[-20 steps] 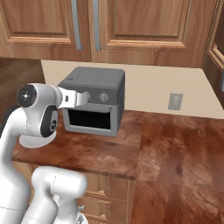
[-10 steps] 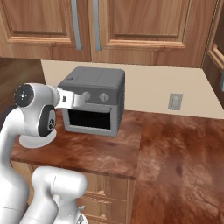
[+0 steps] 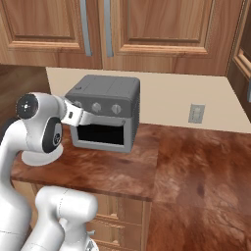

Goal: Pull the toaster oven rack outwards. Pick up the baguette from the plate and place it on the toaster oven rack. Close the toaster oven door fully and set the temperature to the lowest setting.

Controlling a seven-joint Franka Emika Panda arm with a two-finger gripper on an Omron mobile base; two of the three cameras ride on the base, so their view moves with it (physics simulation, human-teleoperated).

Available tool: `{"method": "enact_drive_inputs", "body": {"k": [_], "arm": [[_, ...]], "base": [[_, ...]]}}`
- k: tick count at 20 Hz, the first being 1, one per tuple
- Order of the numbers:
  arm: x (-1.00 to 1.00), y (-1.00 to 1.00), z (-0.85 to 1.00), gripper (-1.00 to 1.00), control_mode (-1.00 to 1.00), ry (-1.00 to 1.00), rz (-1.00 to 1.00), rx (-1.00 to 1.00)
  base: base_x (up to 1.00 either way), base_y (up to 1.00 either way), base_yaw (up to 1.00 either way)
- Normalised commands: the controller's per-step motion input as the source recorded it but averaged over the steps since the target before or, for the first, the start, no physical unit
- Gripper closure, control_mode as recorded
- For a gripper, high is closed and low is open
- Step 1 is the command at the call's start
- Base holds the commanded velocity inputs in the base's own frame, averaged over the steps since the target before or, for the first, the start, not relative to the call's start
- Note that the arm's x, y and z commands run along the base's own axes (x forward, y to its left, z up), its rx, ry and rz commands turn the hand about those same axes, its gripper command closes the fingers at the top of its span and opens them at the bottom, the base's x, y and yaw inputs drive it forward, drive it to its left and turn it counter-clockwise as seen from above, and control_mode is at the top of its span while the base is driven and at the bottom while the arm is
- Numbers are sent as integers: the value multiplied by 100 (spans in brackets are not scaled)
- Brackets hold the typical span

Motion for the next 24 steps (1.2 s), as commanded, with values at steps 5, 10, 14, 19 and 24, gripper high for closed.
{"method": "enact_drive_inputs", "body": {"k": [5,10,14,19,24], "arm": [[0,0,0,-100,-100,0,-6,18],[0,0,0,-100,-100,0,-7,19],[0,0,0,-100,-100,-1,-6,27],[-15,-1,1,-100,-100,-1,-6,37],[-15,0,4,-100,-100,-1,-11,48]], "base": [[0,0,0],[0,0,0],[0,0,0],[0,0,0],[0,0,0]]}}
